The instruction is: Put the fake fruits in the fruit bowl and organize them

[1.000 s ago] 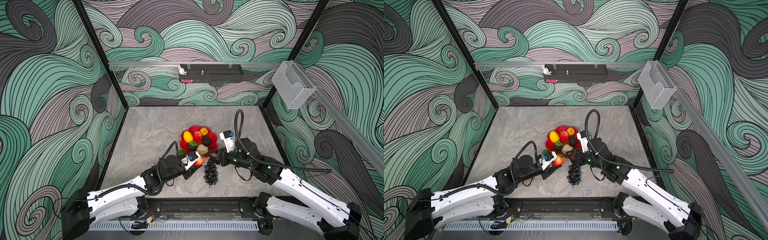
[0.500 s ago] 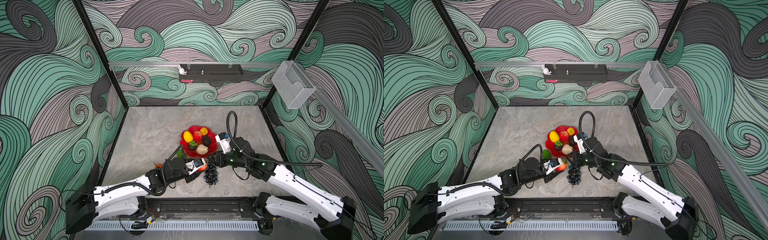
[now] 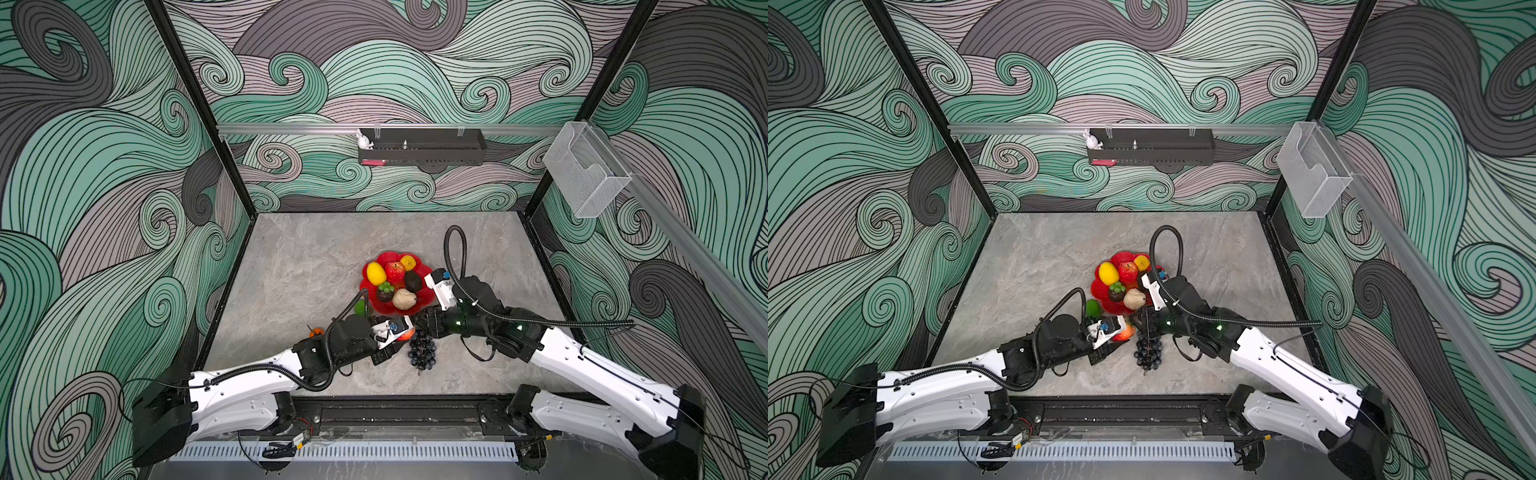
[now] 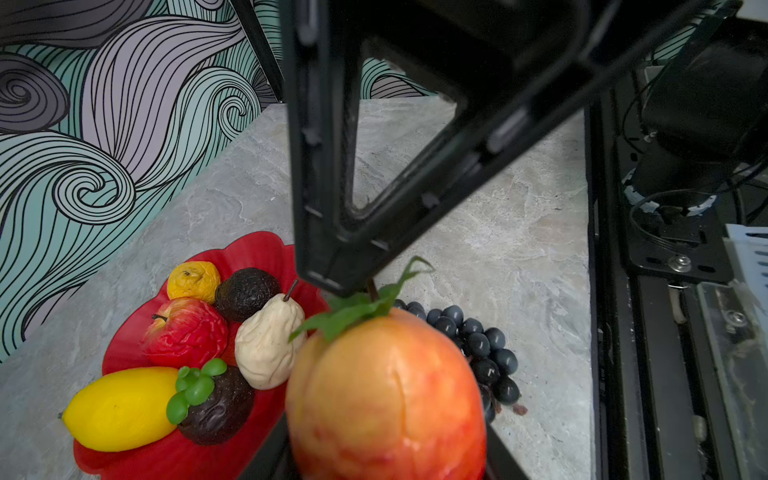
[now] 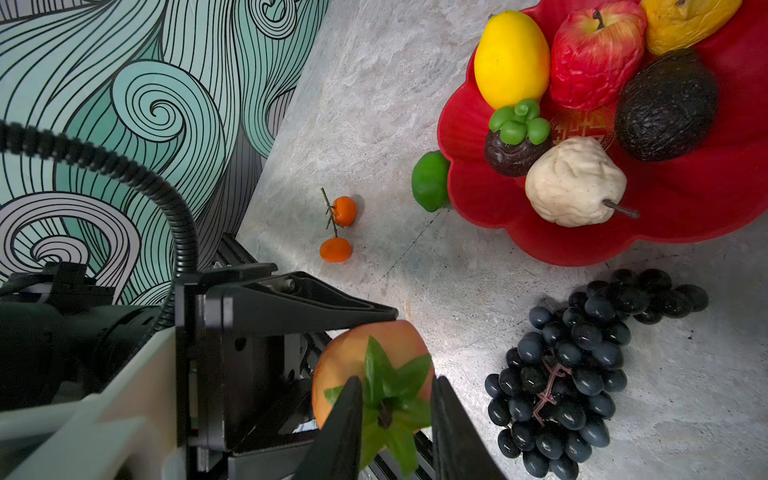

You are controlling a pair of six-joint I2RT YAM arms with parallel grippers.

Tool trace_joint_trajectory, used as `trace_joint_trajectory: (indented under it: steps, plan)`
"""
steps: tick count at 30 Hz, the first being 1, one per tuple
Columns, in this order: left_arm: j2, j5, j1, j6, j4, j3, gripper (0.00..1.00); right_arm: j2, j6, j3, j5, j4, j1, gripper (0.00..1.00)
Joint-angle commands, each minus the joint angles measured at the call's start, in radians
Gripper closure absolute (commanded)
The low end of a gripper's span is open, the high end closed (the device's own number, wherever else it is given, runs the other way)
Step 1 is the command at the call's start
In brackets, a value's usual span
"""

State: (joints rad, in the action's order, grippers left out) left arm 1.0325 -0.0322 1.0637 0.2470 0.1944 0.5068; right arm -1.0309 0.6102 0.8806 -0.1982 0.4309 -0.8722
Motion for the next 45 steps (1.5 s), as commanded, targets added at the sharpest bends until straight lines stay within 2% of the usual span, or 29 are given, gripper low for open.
trace_joint_trajectory:
  steps: [1, 12, 16, 23, 28, 35, 38, 43, 45]
  plan:
    - [0.001, -0.009, 0.008, 0.010, 0.007, 0.036, 0.60, -0.002, 0.001, 0.003, 0.024, 0.020, -0.013, 0.71]
    - [0.001, -0.024, 0.007, 0.005, 0.014, 0.034, 0.59, -0.015, -0.010, 0.011, 0.045, 0.030, -0.037, 0.78]
    - [0.001, -0.028, 0.008, 0.003, 0.019, 0.031, 0.58, -0.020, -0.019, 0.019, 0.055, 0.035, -0.042, 0.85]
    - [0.009, -0.047, 0.008, -0.008, 0.019, 0.035, 0.54, -0.025, -0.032, 0.036, 0.074, 0.052, -0.046, 0.91]
    - [-0.001, -0.103, 0.008, -0.052, 0.026, 0.028, 0.43, -0.030, -0.037, 0.050, 0.078, 0.060, -0.045, 0.94]
    - [-0.029, -0.233, 0.006, -0.129, 0.028, 0.015, 0.15, -0.046, -0.064, 0.080, 0.118, 0.090, -0.006, 0.97]
    - [-0.042, -0.248, 0.006, -0.154, 0.025, 0.009, 0.11, -0.056, -0.094, 0.092, 0.151, 0.100, 0.019, 0.97]
    - [-0.087, -0.279, 0.003, -0.163, 0.042, -0.024, 0.11, -0.088, -0.193, 0.130, 0.277, 0.137, 0.055, 0.98]
    - [-0.106, -0.315, 0.001, -0.159, 0.037, -0.033, 0.11, -0.104, -0.231, 0.140, 0.277, 0.140, 0.088, 0.98]
